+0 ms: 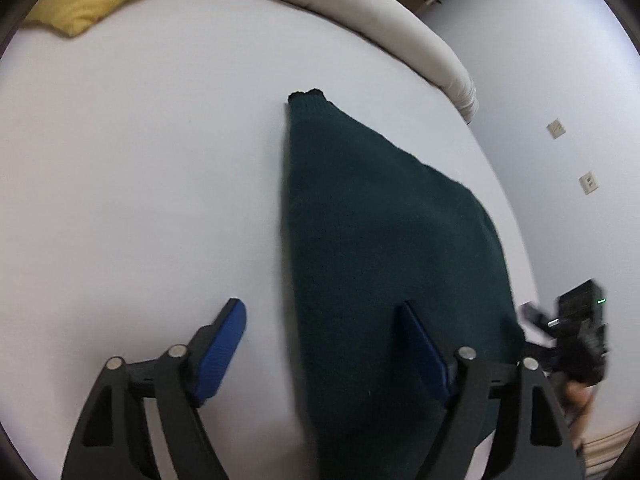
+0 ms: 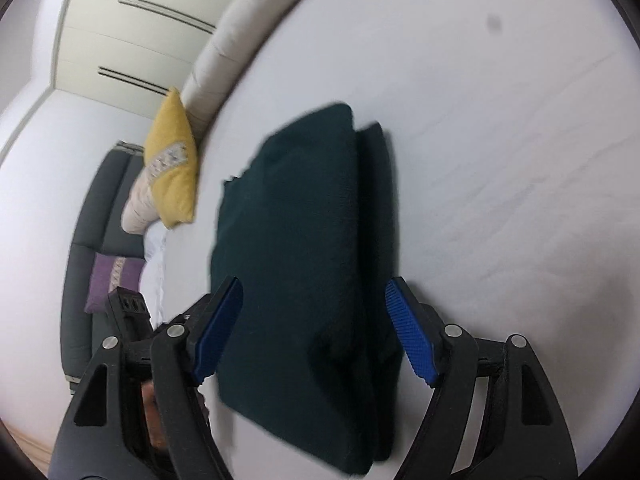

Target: Fold small clothes

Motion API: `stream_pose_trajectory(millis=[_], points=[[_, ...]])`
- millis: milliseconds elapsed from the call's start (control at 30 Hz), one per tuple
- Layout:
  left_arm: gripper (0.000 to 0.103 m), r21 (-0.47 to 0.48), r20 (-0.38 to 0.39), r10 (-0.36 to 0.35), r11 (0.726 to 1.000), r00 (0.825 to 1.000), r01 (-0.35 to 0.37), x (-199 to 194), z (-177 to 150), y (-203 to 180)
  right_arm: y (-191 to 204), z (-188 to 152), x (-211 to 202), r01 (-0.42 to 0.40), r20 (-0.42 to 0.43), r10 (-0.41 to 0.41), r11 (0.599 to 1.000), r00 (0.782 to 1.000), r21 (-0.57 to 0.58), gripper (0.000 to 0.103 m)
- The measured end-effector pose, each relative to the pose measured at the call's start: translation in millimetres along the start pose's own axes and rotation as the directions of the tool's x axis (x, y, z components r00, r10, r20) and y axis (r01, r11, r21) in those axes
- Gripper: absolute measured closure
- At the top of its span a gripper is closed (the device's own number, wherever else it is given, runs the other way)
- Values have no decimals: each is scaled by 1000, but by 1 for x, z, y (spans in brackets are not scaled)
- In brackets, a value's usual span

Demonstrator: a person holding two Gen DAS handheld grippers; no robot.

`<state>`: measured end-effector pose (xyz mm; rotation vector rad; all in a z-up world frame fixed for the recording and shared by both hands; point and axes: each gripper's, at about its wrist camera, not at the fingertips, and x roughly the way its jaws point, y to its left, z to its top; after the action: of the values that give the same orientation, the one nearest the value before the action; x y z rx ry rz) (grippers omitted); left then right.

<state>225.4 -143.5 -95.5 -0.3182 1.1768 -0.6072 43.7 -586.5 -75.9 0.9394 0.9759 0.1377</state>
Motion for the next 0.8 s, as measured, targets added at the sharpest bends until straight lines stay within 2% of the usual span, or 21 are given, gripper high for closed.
stream_pose_trajectory(millis=[33,100,133,167,200,300,367,433,500,600,667,800], points=[[21,2,-8,-1,1000,1000,1,2,3,-2,-2,-1,5,3,-14,-4,1000,1000,-7,31],[23,12,-25,0,1000,1000,0,6,7,-7,-4,-5,19,17,-28,-18,999,999,-35,45],[32,19,-45,-6,1000,999,7,10,10,-10,-4,-5,21,34,-34,-35,998,999,-47,51],[44,24,-63,-18,1000,998,19,14,12,-13,-3,-5,28,59,-42,-61,997,997,-58,63],[46,27,-73,-26,999,997,28,16,12,-16,-4,-4,33,83,-54,-87,994,995,-69,69],[47,115,-87,73,991,994,-62,20,11,-36,-1,-2,36,121,-61,-128,987,990,-101,73],[48,140,-85,111,985,990,-98,23,13,-40,4,-6,35,162,-51,-170,977,984,-139,75],[49,171,-72,159,975,985,-145,25,10,-48,18,-13,39,235,-20,-245,949,969,-211,76],[50,220,-44,217,954,975,-202,26,8,-58,35,-20,44,325,23,-333,900,943,-289,77],[53,287,-7,281,920,960,-267,27,5,-72,67,-33,57,473,107,-473,783,874,-403,78],[58,297,-6,286,915,958,-272,25,5,-75,74,-35,59,509,130,-505,754,853,-414,79],[66,284,-9,263,926,965,-250,6,6,-73,101,-49,62,604,228,-574,640,787,-474,82]])
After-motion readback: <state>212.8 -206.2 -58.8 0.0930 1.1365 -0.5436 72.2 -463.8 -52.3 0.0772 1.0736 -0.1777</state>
